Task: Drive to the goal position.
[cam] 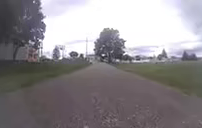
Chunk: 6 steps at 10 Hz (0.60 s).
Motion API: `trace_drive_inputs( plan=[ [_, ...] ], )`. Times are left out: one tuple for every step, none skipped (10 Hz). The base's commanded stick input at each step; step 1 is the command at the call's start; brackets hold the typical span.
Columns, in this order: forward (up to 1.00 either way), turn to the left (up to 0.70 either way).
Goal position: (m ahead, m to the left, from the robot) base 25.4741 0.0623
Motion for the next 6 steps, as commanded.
trace_drive_inputs(
  plan=[
    [1.0, -0.12],
    [1.0, -0.2],
    [1.0, -0.27],
    [1.0, -0.27],
    [1.0, -0.27],
    [1.0, -0.27]
  ],
)
